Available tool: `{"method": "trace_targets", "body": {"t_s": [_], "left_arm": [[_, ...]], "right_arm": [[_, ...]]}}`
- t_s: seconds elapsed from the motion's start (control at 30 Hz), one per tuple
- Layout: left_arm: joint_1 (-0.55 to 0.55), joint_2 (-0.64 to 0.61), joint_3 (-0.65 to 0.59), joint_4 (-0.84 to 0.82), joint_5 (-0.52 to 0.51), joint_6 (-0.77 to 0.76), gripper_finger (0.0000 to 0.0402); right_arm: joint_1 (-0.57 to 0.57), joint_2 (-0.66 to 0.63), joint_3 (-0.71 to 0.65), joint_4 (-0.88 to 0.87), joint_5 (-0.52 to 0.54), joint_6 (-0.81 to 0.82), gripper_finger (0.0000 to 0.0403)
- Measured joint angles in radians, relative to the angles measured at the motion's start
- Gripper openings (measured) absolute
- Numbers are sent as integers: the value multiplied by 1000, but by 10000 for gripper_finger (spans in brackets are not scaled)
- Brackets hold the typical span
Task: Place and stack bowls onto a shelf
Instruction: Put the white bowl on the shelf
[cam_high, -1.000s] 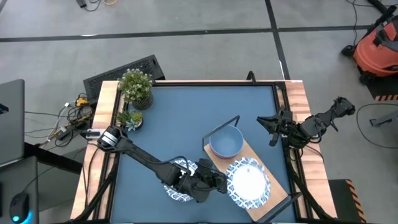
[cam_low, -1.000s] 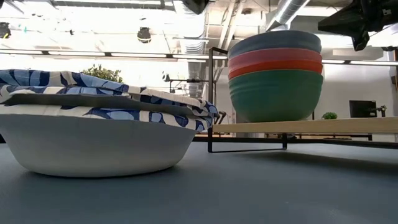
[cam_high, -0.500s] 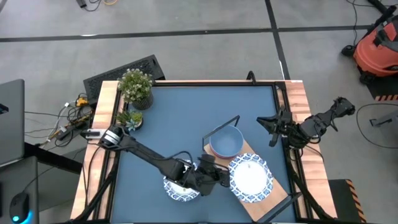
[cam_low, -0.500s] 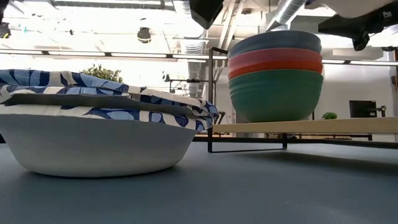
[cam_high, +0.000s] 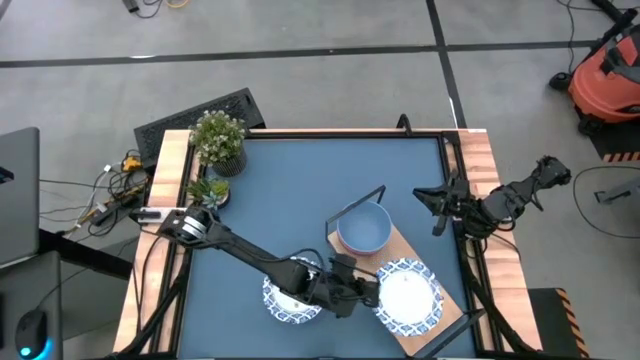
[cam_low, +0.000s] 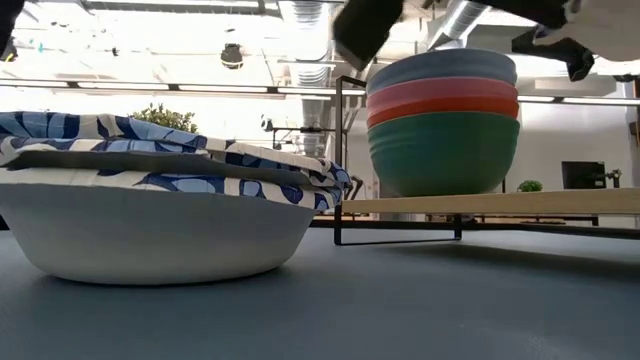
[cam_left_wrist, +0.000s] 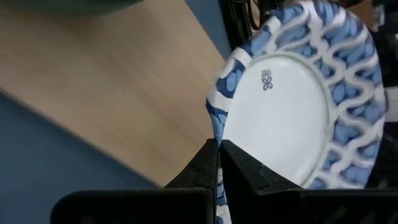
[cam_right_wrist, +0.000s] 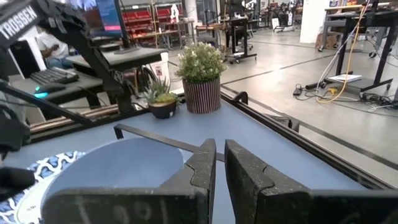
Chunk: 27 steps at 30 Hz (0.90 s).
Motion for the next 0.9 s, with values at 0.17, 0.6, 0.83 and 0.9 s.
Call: {"method": "trace_targets", "body": {"t_s": [0.17, 0.6, 0.83, 0.9], "left_arm": [[16, 55, 122, -126, 8, 18, 0], [31, 60, 151, -222, 34, 12, 0], [32, 60, 151, -224, 33, 10, 0], [32, 60, 151, -223, 19, -2, 0]], "right_arm": [[-1, 0, 0, -8, 1, 1, 63], [-1, 0, 0, -8, 1, 1, 63], [-1, 0, 0, -8, 2, 1, 63], [-1, 0, 0, -8, 2, 1, 63]]}}
